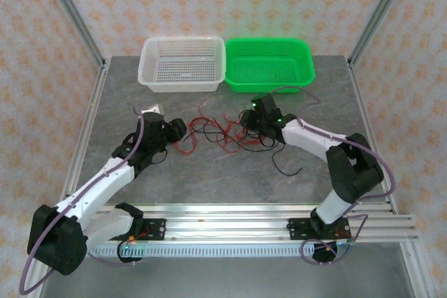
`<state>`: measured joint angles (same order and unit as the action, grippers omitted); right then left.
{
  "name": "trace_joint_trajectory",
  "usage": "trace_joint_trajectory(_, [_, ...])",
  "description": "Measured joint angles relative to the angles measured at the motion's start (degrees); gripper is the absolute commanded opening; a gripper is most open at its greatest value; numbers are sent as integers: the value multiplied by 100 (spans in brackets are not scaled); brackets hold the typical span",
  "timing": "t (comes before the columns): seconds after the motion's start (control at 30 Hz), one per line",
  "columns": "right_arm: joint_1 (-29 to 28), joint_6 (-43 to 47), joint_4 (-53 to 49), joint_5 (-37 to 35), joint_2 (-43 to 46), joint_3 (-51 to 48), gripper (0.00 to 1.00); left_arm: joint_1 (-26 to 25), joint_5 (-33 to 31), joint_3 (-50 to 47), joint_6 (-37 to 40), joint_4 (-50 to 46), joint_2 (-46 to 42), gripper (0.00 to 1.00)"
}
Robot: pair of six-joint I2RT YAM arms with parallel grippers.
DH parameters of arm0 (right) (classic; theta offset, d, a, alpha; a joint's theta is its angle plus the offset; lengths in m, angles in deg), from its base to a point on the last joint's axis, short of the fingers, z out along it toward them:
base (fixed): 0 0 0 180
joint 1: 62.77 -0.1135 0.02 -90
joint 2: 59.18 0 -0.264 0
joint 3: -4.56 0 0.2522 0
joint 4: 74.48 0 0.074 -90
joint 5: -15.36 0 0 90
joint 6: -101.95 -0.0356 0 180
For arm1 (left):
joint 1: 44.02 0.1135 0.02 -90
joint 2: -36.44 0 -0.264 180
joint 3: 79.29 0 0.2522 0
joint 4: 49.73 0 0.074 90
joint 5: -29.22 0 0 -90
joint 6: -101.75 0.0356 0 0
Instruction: Untangle the cables
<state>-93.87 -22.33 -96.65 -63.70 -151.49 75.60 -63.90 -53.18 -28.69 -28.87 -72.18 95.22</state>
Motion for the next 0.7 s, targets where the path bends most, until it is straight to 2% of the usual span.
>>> trace_joint_trajectory(0.2, [-166, -170, -116, -37, 494, -378, 41, 0, -151, 0, 17, -295, -131, 53])
trace_joint_trajectory(0.33, [-413, -264, -144, -42, 501, -391, 41, 0, -170, 0, 17, -352, -129, 53])
trace_joint_trajectory(0.53, [-699, -608, -68, -39, 153, -61, 48, 0, -179, -4, 17, -356, -129, 53])
trace_joint_trajectory(0.7, [-776, -1113, 199, -37, -153, -22, 49, 0, -205, -79, 20, -354, -144, 53])
